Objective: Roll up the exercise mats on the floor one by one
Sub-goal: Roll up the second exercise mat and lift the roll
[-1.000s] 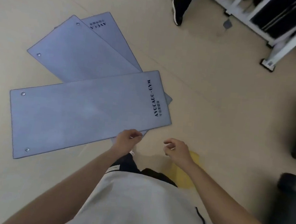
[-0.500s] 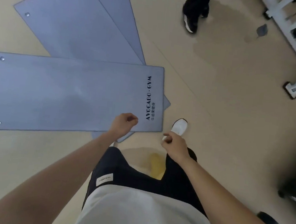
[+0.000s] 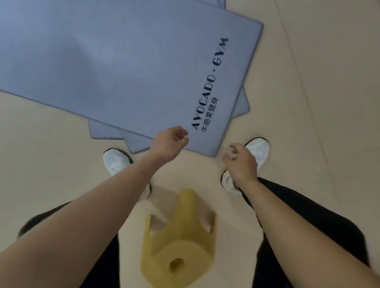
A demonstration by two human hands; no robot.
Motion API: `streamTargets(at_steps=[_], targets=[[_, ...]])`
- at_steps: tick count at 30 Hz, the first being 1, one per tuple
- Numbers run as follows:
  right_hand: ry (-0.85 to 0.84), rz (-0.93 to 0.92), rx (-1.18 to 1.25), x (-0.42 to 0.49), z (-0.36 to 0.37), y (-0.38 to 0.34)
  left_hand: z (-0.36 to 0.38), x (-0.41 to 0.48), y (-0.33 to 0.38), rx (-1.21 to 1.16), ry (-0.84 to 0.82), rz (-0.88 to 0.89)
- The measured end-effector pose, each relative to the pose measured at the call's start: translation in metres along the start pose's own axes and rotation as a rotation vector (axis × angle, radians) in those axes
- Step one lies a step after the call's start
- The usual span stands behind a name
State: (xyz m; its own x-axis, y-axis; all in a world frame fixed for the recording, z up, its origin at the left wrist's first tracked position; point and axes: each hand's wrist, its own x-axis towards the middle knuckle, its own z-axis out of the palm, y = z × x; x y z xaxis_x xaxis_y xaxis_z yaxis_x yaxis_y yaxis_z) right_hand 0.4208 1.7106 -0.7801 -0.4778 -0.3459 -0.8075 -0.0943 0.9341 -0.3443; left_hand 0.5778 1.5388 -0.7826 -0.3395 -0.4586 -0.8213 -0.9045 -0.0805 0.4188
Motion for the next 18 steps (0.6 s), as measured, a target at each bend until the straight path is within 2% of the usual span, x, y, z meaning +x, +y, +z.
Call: streamTargets(at_steps=[3, 9, 14, 16, 18], targets=[[0.01, -0.024, -0.066, 0.087, 0.034, 0.034, 0.047, 0.065, -0.049, 0.097, -0.036, 0.015], [0.074, -0.15, -0.079, 0.222, 0.101, 0.078, 0.102, 0.173, -0.142, 0.449, 0.069, 0.168], [0.318, -0.148, 0.173, 0.275, 0.136, 0.099, 0.133, 0.204, -0.193, 0.604, 0.22, 0.255], [0.377, -0.101, 0.37, 0.274, 0.143, 0.094, 0.139, 0.206, -0.201, 0.617, 0.286, 0.29], [0.439, -0.07, 0.456, 0.263, 0.137, 0.086, 0.137, 0.206, -0.2, 0.587, 0.282, 0.291]])
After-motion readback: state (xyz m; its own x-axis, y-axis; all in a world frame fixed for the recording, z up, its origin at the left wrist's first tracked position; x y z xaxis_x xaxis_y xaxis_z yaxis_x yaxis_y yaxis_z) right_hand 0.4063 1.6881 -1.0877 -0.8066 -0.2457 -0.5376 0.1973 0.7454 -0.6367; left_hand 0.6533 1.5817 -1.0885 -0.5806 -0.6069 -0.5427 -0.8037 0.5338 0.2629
